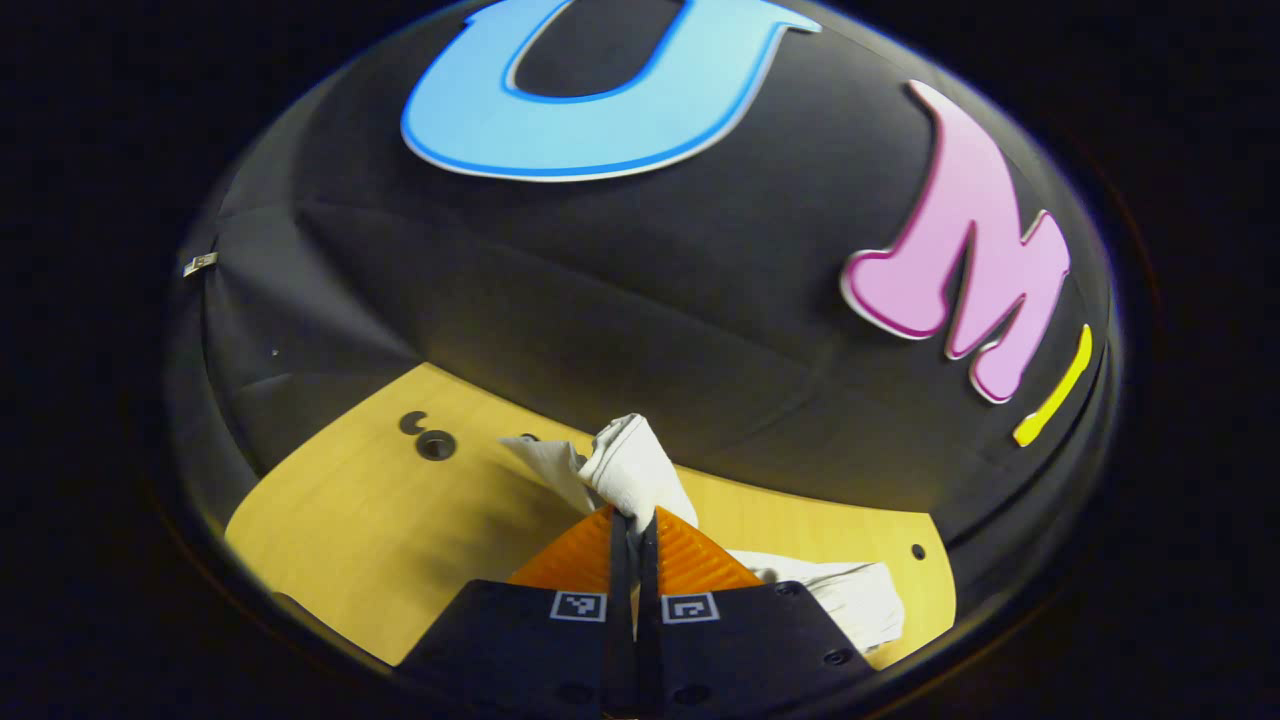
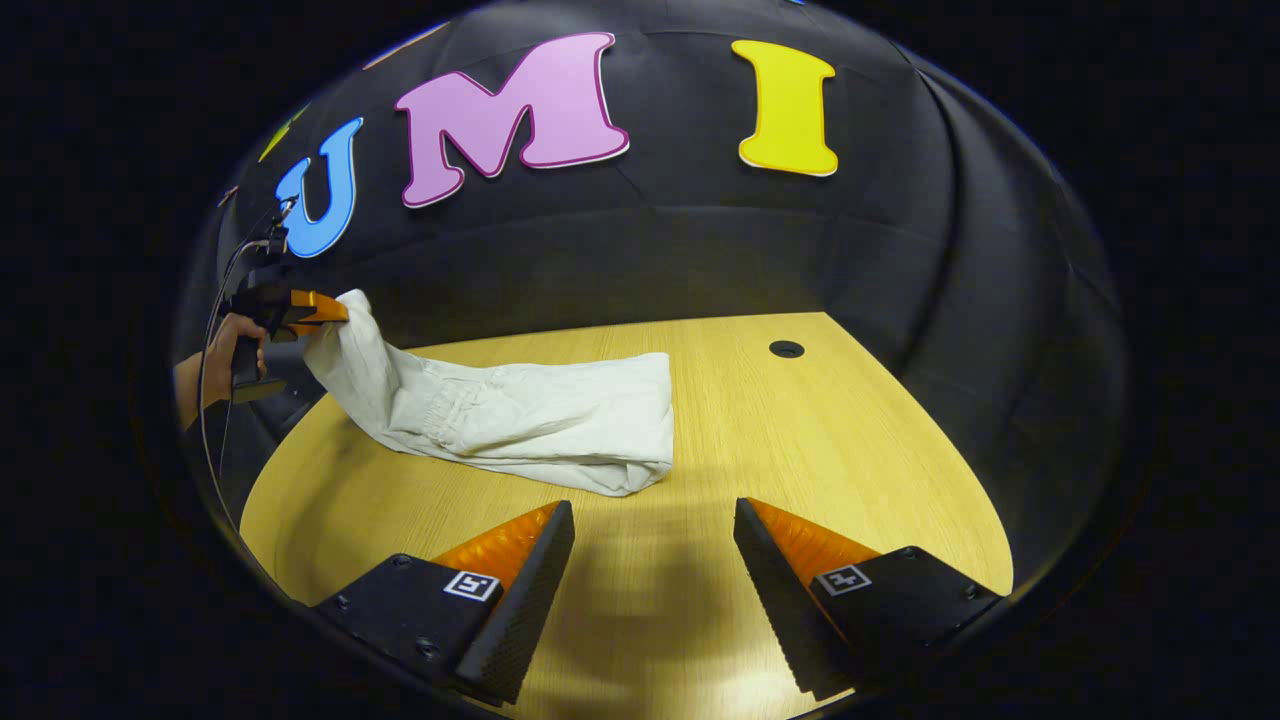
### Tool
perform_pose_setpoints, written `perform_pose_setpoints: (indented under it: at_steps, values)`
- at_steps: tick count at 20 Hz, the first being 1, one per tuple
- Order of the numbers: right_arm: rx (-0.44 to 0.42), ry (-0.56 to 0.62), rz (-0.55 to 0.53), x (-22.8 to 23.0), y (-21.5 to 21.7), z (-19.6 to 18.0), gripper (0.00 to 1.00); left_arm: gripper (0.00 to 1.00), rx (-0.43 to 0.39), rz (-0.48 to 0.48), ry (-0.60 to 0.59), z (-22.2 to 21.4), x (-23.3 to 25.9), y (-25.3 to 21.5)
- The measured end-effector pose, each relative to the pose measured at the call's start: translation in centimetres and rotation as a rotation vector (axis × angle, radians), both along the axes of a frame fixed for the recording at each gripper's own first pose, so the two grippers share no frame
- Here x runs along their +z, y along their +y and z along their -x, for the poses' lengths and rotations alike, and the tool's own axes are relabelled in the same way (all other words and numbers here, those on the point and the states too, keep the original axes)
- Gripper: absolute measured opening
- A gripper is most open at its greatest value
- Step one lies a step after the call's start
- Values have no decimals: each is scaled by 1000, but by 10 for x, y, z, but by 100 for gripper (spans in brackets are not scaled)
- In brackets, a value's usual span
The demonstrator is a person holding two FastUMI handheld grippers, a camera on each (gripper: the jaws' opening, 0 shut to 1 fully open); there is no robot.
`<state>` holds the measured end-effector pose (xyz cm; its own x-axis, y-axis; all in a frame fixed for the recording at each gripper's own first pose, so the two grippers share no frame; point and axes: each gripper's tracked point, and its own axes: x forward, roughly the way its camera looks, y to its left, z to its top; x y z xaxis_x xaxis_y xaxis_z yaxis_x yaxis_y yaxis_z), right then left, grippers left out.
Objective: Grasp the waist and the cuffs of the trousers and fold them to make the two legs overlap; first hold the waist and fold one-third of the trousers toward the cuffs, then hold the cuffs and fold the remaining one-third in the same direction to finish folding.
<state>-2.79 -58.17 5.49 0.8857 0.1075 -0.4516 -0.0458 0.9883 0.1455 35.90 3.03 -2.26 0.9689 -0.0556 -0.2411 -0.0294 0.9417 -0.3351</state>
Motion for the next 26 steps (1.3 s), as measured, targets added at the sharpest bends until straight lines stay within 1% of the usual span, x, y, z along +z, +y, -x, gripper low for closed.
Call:
perform_pose_setpoints:
  at_steps: [4,6,7,10,13,16,18,20,22,23,25,26]
  values:
    - [-34,-10,-24,18,-13,1,98,6,-100,20,-9,4,20,-86]
    - [-49,-21,-28,28,-22,2,98,6,-143,14,-21,1,24,-121]
    - [-56,-30,-27,34,-27,2,98,6,-167,12,-18,4,22,-138]
    - [-76,-30,-29,41,-39,6,98,6,-242,52,-1,6,22,-192]
    - [-105,-31,-29,44,-56,13,98,6,-305,42,-4,9,21,-235]
    - [-144,-25,-44,45,-71,22,98,6,-375,35,36,14,4,-279]
    - [-163,-33,-49,46,-79,26,98,6,-401,16,73,13,-15,-301]
    - [-167,-31,-49,46,-83,27,98,6,-410,-11,111,10,-34,-323]
    - [-169,-36,-48,48,-88,28,98,6,-379,-70,162,3,-56,-333]
    - [-171,-37,-48,47,-90,29,98,7,-372,-110,184,4,-68,-337]
    - [-172,-38,-52,46,-90,30,98,12,-398,-137,209,5,-83,-352]
    - [-172,-39,-57,47,-89,31,98,18,-410,-148,216,9,-90,-356]
